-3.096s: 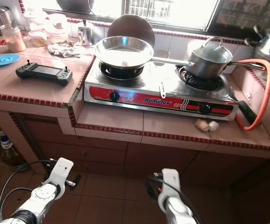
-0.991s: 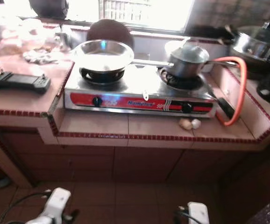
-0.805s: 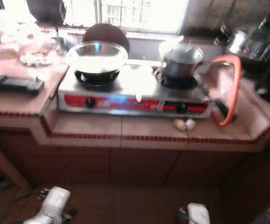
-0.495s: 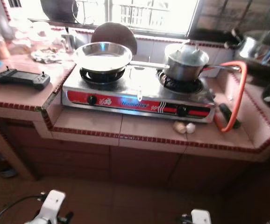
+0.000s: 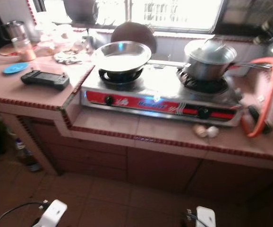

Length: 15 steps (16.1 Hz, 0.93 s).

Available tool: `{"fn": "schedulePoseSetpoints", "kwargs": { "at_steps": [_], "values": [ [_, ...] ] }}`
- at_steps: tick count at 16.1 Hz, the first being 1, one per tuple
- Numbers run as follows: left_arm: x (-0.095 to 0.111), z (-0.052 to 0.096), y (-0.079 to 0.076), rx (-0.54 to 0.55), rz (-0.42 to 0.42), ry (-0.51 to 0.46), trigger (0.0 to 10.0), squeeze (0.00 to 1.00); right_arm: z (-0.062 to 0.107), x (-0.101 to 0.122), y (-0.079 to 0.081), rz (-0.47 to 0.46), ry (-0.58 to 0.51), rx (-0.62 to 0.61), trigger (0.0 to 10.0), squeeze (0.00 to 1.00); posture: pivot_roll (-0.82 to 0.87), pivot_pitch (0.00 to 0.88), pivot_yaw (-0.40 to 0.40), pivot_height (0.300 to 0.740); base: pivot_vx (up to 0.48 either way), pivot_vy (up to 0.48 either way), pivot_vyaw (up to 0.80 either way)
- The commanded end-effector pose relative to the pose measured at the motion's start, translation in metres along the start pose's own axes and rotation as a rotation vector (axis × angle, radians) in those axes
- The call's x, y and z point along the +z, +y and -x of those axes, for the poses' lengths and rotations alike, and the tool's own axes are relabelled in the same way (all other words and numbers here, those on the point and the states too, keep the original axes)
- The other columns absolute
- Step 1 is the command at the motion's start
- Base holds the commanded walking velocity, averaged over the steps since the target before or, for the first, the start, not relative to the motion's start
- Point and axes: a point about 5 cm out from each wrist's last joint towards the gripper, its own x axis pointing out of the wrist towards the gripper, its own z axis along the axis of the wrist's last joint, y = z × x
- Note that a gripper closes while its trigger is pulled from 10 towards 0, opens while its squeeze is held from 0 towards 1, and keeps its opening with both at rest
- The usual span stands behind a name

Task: Kitchen organization

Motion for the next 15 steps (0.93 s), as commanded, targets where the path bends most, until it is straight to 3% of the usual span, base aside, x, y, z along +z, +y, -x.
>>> {"fn": "schedulePoseSetpoints", "kwargs": {
  "at_steps": [1, 4, 6, 11, 12, 15],
  "values": [
    [-0.004, 0.002, 0.005, -0.005, -0.046, 0.018, 10.0, 0.00, -0.002, 0.007, 0.005, -0.044, -0.033, -0.001, 10.0, 0.00, 0.27, 0.000, 0.011, 0.740, 0.000, 0.000, 0.00],
    [-0.005, 0.004, 0.017, 0.011, -0.104, 0.031, 10.0, 0.00, -0.002, 0.005, 0.024, -0.068, -0.048, 0.019, 10.0, 0.00, 0.26, 0.000, 0.053, 0.740, 0.000, 0.000, 0.00],
    [-0.001, 0.004, 0.020, 0.019, -0.093, 0.015, 10.0, 0.00, -0.002, 0.003, 0.025, -0.067, -0.047, 0.022, 10.0, 0.00, 0.26, 0.000, 0.045, 0.740, 0.000, 0.000, 0.00],
    [0.005, 0.003, 0.022, 0.046, -0.001, -0.008, 10.0, 0.00, -0.005, 0.017, 0.027, 0.017, -0.090, 0.082, 10.0, 0.00, 0.26, 0.000, -0.069, 0.740, 0.000, 0.000, 0.00],
    [0.003, 0.003, 0.026, 0.073, 0.052, -0.008, 10.0, 0.00, -0.006, 0.022, 0.029, 0.036, -0.099, 0.098, 10.0, 0.00, 0.27, 0.000, -0.086, 0.740, 0.000, 0.000, 0.00],
    [-0.002, 0.007, 0.035, 0.112, 0.092, -0.010, 10.0, 0.00, -0.010, 0.037, 0.037, 0.064, -0.118, 0.143, 10.0, 0.00, 0.33, 0.000, -0.156, 0.740, 0.000, 0.000, 0.00]
  ]
}}
